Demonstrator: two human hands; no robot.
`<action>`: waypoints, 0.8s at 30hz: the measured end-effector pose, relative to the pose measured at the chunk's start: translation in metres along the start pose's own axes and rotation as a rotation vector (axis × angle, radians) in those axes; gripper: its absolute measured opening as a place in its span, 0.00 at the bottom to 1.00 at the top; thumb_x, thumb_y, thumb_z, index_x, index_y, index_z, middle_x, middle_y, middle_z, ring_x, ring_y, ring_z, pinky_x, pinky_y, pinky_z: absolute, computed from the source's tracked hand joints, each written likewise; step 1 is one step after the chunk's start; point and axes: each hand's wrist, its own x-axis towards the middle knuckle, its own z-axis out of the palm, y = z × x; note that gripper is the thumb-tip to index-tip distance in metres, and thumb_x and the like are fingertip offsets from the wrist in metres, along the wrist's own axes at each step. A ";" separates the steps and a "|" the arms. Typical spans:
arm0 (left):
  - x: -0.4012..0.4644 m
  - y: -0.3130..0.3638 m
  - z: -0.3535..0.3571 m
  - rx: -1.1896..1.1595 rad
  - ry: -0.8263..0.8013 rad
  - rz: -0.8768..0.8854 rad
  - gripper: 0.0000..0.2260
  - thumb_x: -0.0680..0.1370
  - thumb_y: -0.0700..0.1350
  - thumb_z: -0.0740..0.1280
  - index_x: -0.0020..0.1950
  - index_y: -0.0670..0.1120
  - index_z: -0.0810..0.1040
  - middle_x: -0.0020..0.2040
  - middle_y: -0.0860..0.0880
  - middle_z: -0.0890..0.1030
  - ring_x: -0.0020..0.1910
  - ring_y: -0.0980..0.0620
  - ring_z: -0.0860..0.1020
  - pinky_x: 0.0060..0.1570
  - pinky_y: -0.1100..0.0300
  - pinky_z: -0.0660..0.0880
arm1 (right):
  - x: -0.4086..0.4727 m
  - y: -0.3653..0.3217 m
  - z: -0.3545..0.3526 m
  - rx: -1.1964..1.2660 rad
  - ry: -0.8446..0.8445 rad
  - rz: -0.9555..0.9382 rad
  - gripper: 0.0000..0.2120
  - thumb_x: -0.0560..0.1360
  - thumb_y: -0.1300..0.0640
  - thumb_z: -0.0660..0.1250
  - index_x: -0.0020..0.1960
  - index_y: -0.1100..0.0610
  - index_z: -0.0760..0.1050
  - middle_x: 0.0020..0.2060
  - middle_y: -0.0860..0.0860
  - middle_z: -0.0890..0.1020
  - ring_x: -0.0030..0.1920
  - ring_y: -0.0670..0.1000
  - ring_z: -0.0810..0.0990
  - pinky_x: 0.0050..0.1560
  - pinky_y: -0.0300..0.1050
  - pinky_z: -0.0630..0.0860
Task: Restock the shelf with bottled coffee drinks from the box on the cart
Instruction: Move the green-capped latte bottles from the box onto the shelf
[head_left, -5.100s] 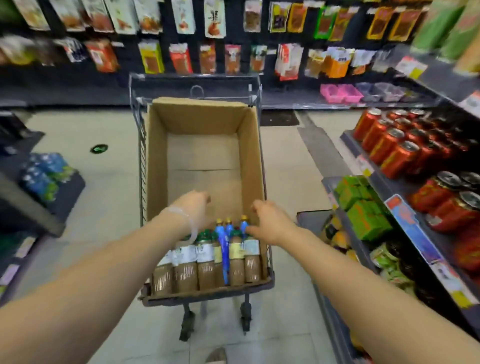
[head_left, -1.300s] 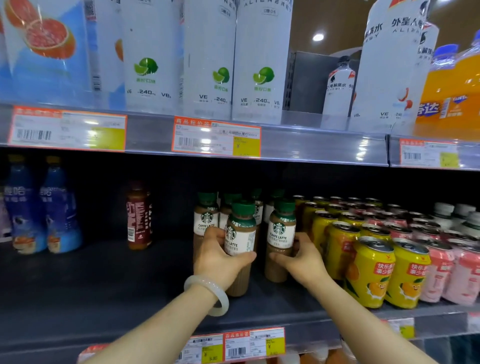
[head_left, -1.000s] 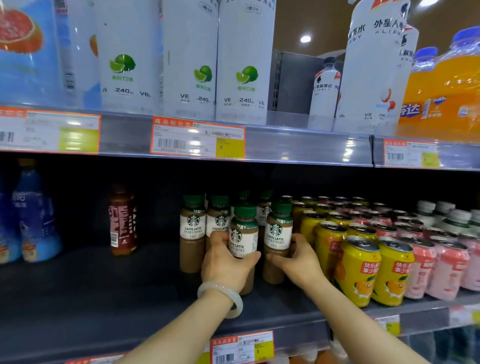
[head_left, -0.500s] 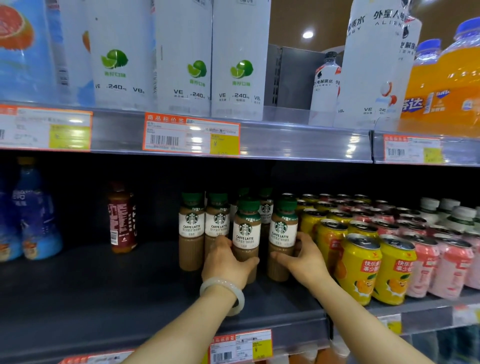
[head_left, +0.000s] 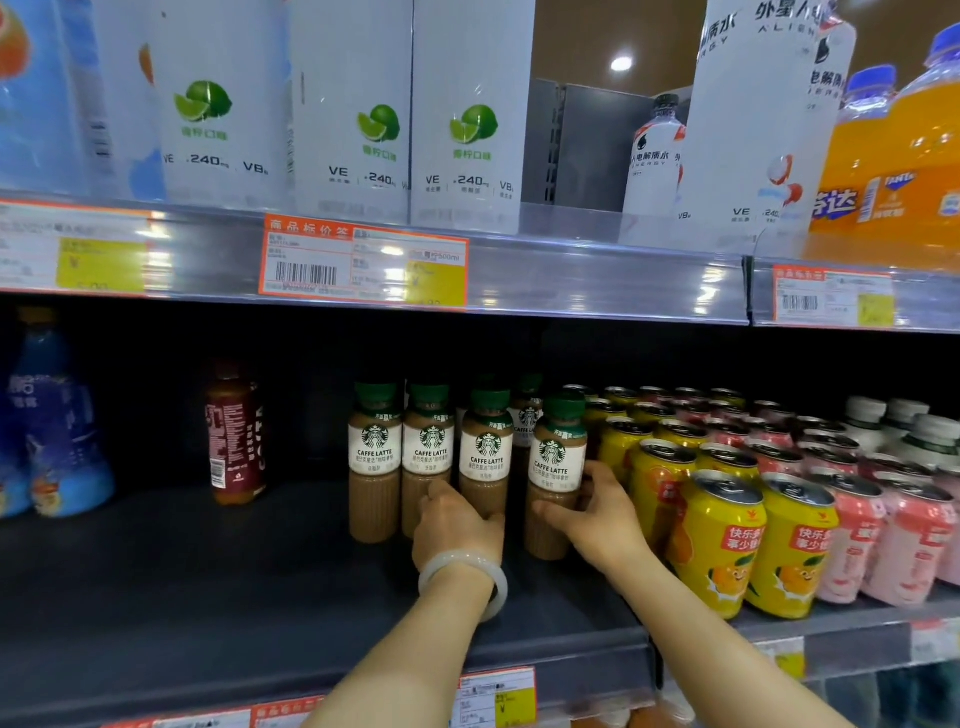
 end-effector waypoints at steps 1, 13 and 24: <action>0.001 0.001 0.001 0.000 0.004 -0.005 0.24 0.70 0.49 0.72 0.60 0.42 0.68 0.57 0.43 0.76 0.53 0.43 0.79 0.49 0.49 0.78 | 0.001 0.000 0.001 -0.004 0.001 0.000 0.30 0.69 0.60 0.74 0.67 0.58 0.66 0.61 0.54 0.77 0.62 0.54 0.75 0.54 0.44 0.73; 0.004 0.004 0.004 0.110 0.041 -0.009 0.16 0.75 0.50 0.67 0.57 0.44 0.70 0.54 0.46 0.78 0.53 0.45 0.78 0.49 0.53 0.77 | 0.008 0.000 0.007 -0.008 0.007 0.032 0.32 0.68 0.60 0.75 0.67 0.57 0.65 0.61 0.55 0.77 0.61 0.55 0.75 0.56 0.47 0.75; 0.006 0.005 -0.001 0.241 -0.016 0.073 0.10 0.76 0.51 0.64 0.49 0.44 0.76 0.49 0.47 0.81 0.50 0.46 0.80 0.44 0.57 0.74 | 0.016 -0.001 0.011 0.004 0.000 0.038 0.28 0.67 0.59 0.75 0.64 0.57 0.67 0.58 0.55 0.77 0.52 0.49 0.74 0.51 0.44 0.74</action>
